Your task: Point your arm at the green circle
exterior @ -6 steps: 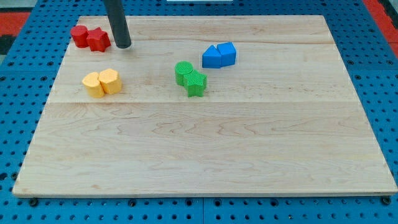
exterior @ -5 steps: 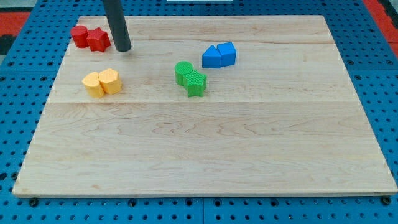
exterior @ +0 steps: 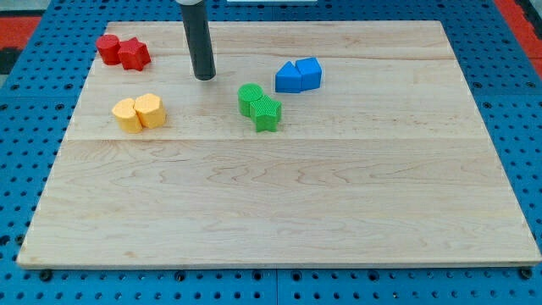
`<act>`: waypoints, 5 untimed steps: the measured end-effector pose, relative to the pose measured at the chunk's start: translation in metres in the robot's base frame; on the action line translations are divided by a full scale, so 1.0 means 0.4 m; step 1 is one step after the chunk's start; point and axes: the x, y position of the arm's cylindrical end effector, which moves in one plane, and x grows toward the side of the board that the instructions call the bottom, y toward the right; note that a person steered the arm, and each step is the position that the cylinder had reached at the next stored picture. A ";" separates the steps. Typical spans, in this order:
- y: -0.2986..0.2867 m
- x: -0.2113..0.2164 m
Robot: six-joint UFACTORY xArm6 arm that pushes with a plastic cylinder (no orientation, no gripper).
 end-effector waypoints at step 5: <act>-0.044 0.035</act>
